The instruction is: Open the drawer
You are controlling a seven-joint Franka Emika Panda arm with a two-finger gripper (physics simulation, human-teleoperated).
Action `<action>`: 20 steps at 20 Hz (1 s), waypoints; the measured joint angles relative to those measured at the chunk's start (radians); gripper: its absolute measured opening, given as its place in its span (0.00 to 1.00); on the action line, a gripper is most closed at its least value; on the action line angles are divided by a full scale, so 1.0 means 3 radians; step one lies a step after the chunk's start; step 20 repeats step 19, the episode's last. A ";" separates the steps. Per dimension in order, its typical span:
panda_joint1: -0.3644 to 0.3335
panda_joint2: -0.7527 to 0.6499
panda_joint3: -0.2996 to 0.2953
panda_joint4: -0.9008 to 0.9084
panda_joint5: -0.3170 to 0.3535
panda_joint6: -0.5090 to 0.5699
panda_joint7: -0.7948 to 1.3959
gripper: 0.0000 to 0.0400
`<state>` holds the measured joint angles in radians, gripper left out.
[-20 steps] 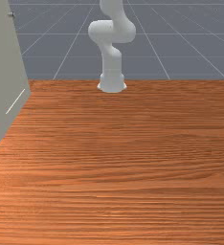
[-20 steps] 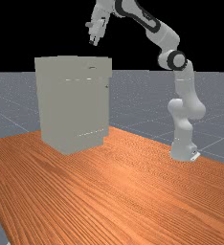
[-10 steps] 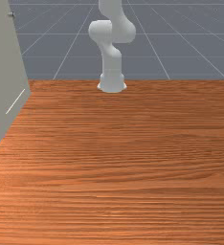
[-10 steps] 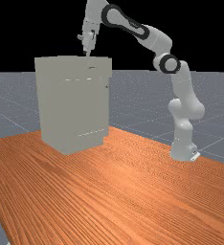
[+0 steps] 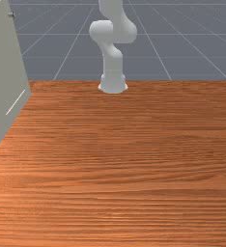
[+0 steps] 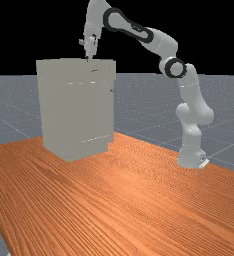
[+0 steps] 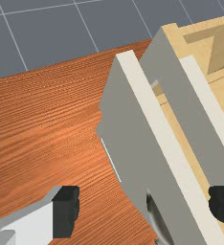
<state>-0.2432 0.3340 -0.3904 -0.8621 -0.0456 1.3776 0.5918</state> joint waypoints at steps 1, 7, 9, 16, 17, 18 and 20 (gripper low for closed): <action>0.0005 0.0001 -0.0007 0.0002 0.0004 -0.0002 0.0004 1.00; 0.0191 -0.0216 0.0002 -0.0281 0.0001 0.0018 0.0077 1.00; 0.0317 -0.0370 0.0044 -0.0466 -0.0011 0.0020 0.0155 1.00; 0.0683 -0.0808 0.0350 -0.0960 -0.0117 -0.0029 0.0537 1.00; 0.0739 -0.0884 0.0441 -0.1042 -0.0127 -0.0048 0.0617 1.00; 0.0814 -0.0954 0.0553 -0.1120 -0.0135 -0.0053 0.0689 1.00; 0.0894 -0.1039 0.0665 -0.1216 -0.0146 -0.0061 0.0768 1.00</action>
